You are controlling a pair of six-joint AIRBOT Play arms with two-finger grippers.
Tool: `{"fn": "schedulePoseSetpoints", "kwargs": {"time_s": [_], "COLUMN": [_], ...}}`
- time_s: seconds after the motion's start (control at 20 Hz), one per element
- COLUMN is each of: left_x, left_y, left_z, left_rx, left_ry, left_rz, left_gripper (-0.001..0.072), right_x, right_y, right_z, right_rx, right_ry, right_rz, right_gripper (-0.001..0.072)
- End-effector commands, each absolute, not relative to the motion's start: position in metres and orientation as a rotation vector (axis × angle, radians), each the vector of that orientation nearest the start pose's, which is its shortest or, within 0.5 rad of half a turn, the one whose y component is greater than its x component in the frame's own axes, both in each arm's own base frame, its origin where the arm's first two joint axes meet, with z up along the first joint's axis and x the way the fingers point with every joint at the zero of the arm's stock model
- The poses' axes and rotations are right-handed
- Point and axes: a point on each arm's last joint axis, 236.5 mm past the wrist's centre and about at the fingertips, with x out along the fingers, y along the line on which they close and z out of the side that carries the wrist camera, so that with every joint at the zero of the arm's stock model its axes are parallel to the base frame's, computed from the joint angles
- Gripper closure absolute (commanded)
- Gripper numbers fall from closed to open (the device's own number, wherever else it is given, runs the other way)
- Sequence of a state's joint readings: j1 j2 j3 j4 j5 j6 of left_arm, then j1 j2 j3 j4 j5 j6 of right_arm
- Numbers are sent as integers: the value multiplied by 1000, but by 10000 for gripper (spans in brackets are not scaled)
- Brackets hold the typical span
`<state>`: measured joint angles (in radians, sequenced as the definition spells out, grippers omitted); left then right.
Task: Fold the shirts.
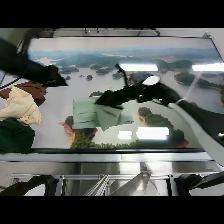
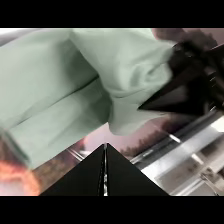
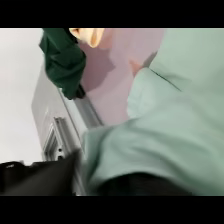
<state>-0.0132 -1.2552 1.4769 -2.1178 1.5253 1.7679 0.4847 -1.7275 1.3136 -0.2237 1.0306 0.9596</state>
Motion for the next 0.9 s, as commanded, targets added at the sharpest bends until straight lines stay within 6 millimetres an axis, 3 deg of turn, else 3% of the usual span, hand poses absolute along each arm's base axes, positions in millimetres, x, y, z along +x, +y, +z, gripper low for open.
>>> {"fn": "schedulePoseSetpoints", "kwargs": {"time_s": [0.0,0.1,0.2,0.4,0.5,0.55,0.65,0.75,0.85], "left_x": [335,327,321,309,307,307,306,306,302], "left_y": [-84,-76,-75,-76,-89,-100,-119,-125,-129], "left_z": [126,114,103,83,82,85,92,97,100], "left_rx": [-269,-296,-303,-322,-365,-395,-455,-473,-484], "left_ry": [1171,1169,1160,1183,1178,1161,1126,1110,1113], "left_rz": [-474,-440,-426,-414,-460,-513,-599,-631,-653], "left_gripper": [694,694,693,693,694,693,693,693,693], "right_x": [330,333,336,343,358,368,391,406,413], "right_y": [471,470,450,378,337,313,253,194,160], "right_z": [-16,10,49,137,156,149,112,61,20], "right_rx": [638,699,715,736,689,648,570,508,500], "right_ry": [1213,1190,1155,1061,1029,1052,1160,1272,1322], "right_rz": [1195,1263,1344,1467,1388,1298,1053,799,658], "right_gripper": [92,94,272,273,273,273,261,92,90]}}
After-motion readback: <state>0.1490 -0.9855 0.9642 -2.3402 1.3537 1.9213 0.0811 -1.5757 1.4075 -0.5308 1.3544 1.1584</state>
